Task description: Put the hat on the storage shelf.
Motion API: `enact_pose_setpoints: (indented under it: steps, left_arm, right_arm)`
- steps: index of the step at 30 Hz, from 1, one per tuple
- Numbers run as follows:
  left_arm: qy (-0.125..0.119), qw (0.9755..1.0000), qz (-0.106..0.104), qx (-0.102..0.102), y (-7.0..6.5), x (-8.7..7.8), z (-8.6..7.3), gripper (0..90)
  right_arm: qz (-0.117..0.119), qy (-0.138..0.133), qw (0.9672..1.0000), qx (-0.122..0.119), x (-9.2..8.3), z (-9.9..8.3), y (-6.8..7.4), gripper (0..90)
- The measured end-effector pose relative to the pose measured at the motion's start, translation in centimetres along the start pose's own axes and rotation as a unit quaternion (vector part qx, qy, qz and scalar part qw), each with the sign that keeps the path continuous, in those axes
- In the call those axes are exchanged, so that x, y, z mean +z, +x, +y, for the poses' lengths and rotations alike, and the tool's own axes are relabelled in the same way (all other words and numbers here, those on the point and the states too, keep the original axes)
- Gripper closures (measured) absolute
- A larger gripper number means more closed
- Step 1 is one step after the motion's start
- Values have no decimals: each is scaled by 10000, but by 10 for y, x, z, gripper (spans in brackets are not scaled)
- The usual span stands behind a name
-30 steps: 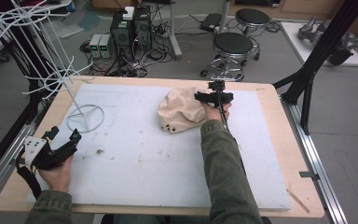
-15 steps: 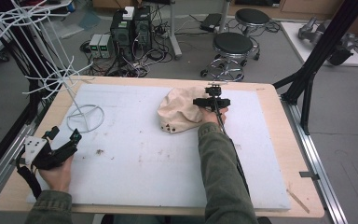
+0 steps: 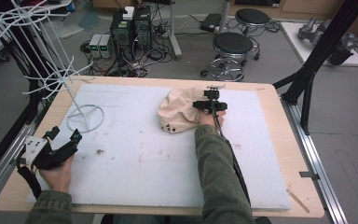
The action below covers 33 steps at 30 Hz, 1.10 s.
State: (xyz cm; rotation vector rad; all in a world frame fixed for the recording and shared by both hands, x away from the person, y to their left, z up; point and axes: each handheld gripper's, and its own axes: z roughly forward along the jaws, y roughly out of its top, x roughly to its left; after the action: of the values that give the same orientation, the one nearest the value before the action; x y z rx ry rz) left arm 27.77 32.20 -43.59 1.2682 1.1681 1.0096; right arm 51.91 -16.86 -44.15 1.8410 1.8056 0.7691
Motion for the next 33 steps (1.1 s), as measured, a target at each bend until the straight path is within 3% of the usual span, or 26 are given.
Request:
enact_pose_setpoints:
  steps: [5, 7, 11, 14, 15, 16, 17, 18, 21, 27, 29, 33]
  left_arm:
    - [13, 10000, -2, 10, 0, 0, 0, 237]
    - [13, 10000, -1, 13, 0, 0, 0, 237]
    - [22, 10000, -9, 6, 0, 0, 0, 237]
    - [25, 10000, -10, -18, 0, 0, 0, 238]
    - [26, 10000, -8, -22, 0, 0, 0, 237]
    - [28, 10000, -9, -26, 0, 0, 0, 237]
    - [26, 10000, -9, -29, 0, 0, 0, 237]
    - [32, 10000, -12, -32, 0, 0, 0, 238]
    - [46, 10000, -18, -42, 0, 0, -1, 238]
    - [22, 10000, -14, -68, 0, -1, -1, 238]
    - [23, 10000, -14, -76, 1, -1, -1, 238]
    - [22, 10000, -20, -91, 1, -1, -1, 238]
  right_arm:
    - [-70, 15, 10000, 13, 0, 0, 1, 189]
    - [-179, 9, 9998, -111, 0, -2, 4, 199]
    - [-230, 19, 9996, -134, 0, -2, 4, 237]
    - [-261, 46, 9995, -166, -2, -1, 2, 298]
    - [-237, 94, 9995, -178, -4, 0, 0, 384]
    - [-237, 94, 9995, -178, -4, 0, 0, 384]
    - [-207, 72, 9996, -175, -6, 1, -5, 478]
    - [-167, 58, 9997, -161, -7, 0, -7, 506]
    - [-167, -5, 9998, -112, -8, -2, -9, 570]
    - [-389, -59, 9991, -138, -10, -2, -6, 651]
    - [-484, -127, 9987, -42, -12, -2, -7, 711]
    - [-450, -254, 9985, 167, -16, -2, -15, 780]
